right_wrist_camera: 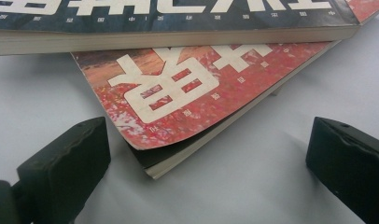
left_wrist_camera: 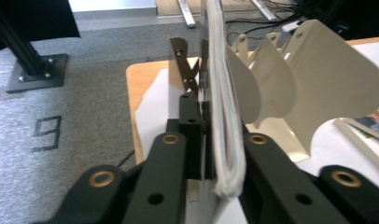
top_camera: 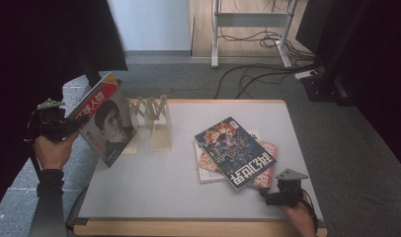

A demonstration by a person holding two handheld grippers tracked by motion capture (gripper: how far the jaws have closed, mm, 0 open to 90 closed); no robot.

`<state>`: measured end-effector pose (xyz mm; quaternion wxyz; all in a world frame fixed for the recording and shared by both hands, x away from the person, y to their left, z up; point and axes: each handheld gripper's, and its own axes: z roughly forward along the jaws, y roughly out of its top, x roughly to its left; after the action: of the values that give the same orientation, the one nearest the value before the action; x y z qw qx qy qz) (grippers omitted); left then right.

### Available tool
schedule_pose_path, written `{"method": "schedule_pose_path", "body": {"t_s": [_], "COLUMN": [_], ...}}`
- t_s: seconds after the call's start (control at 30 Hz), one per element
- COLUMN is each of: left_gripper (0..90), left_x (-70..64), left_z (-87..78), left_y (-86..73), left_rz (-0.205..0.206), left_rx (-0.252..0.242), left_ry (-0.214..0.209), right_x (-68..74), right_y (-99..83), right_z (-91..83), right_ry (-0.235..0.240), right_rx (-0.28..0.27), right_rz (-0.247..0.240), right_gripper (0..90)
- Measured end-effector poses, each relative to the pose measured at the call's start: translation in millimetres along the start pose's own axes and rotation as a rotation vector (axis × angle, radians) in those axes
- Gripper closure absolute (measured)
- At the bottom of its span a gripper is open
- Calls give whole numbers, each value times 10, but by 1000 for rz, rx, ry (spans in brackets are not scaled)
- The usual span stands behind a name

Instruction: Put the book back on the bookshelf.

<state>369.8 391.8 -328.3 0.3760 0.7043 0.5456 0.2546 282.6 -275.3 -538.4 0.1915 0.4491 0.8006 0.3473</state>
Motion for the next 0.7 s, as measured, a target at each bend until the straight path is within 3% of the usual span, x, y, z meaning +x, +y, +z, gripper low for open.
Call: {"method": "schedule_pose_path", "body": {"t_s": [0.17, 0.5, 0.7], "left_gripper": [719, 338, 187], "left_x": [9, -17, -54], "left_z": [2, -101, -195], "left_y": [-11, -62, -178], "left_rz": [1, 40, 51], "left_rx": [-1, -41, -48], "left_ry": [-10, -13, -64], "right_x": [0, 0, 0], "right_y": [0, 0, 0], "right_z": [0, 0, 1], "right_ry": [0, 0, -1], "right_rx": [0, 0, 0], "right_rz": [0, 1, 0], "right_gripper": [0, 0, 0]}}
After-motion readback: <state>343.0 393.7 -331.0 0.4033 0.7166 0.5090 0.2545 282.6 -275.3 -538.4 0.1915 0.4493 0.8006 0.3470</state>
